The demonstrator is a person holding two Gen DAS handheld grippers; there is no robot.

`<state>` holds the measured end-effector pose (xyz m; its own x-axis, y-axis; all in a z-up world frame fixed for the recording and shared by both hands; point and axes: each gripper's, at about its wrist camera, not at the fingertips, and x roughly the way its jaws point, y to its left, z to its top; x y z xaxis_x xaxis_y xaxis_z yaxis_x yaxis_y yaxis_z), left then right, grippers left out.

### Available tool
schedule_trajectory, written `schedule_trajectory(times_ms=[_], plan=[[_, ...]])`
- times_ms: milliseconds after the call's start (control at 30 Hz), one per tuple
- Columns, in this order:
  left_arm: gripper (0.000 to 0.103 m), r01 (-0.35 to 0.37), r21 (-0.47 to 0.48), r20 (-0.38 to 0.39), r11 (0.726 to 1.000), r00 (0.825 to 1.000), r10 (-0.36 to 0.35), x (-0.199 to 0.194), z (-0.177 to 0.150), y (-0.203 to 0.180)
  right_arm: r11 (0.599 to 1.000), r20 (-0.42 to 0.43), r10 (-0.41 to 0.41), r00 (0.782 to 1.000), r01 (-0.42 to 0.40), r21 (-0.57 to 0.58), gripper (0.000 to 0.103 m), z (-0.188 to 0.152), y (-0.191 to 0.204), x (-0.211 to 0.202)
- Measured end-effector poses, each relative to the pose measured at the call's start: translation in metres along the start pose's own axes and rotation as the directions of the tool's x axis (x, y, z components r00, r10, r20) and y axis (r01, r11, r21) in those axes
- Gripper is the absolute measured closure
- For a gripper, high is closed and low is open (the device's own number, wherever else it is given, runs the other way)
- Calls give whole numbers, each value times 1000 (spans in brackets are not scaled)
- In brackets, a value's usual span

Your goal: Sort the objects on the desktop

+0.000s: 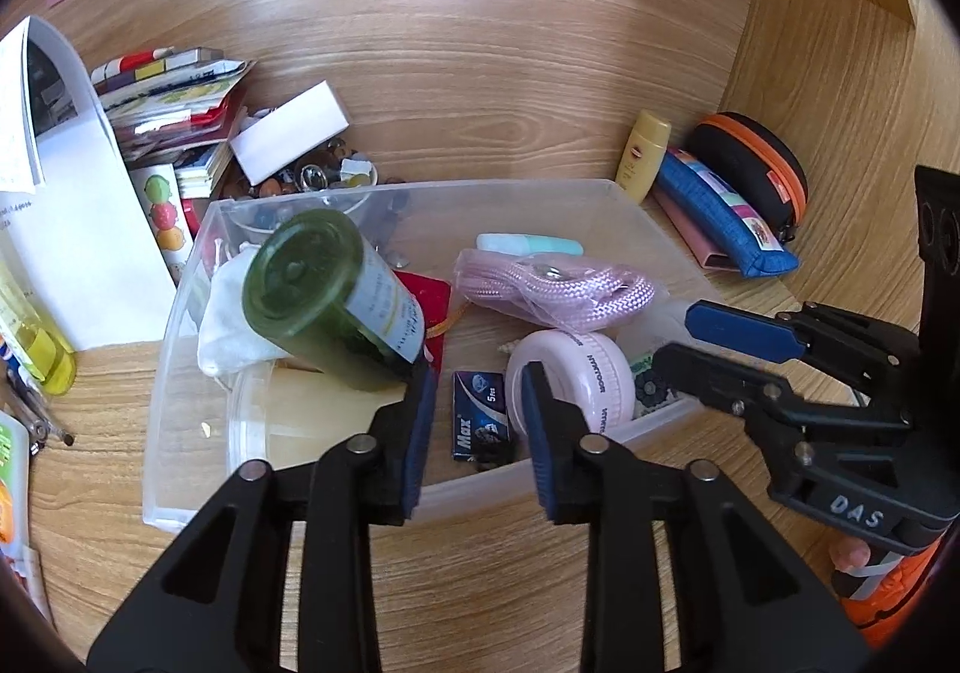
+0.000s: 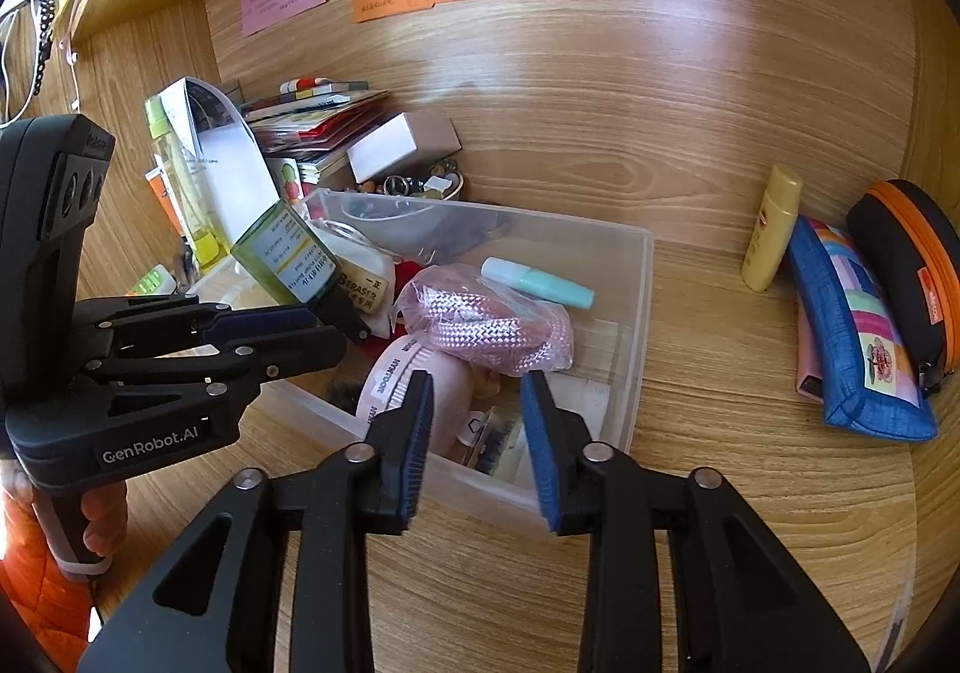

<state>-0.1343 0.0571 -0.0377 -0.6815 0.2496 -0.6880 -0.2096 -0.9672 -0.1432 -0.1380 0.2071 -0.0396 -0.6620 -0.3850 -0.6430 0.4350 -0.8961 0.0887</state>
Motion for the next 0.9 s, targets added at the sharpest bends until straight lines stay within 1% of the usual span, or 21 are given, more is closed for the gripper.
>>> schedule_trajectory(times_ms=[67,233,333,400,533,633,667,733,800,867,900], plan=[[65,8,-5,-2,1000,1000,-8,-2,0,-1,1000,-3,0,1000,0,5,61,-1,0,-1],[51,2,18,22,1000,1000,-3,-12,-2,-9,1000,-8,-2,1000,3,21,61,0,0,-4],[46,2,30,38,1000,999,-3,-20,-3,-12,999,8,-18,1000,17,35,59,0,-1,-10],[43,-2,34,46,999,999,1,-25,-4,-13,999,16,-29,999,29,40,52,-1,-1,-14],[35,-17,25,61,1000,998,15,-37,-6,-10,998,31,-45,999,44,47,46,-1,0,-24],[35,-39,8,80,999,996,38,-46,-9,-6,997,41,-63,997,61,47,38,-3,3,-33],[35,-27,26,81,999,996,25,-49,-10,-5,997,43,-68,997,66,45,35,-3,5,-35],[30,-47,13,95,999,994,46,-56,-13,-2,996,53,-78,996,76,38,30,-4,7,-41],[29,-63,0,108,998,992,62,-63,-16,1,996,68,-82,994,80,26,24,-7,12,-49],[27,-84,-10,118,996,989,84,-69,-19,1,996,79,-85,993,84,15,21,-8,17,-57],[25,-100,-16,127,995,987,101,-73,-21,1,996,82,-86,993,85,9,20,-9,19,-61]])
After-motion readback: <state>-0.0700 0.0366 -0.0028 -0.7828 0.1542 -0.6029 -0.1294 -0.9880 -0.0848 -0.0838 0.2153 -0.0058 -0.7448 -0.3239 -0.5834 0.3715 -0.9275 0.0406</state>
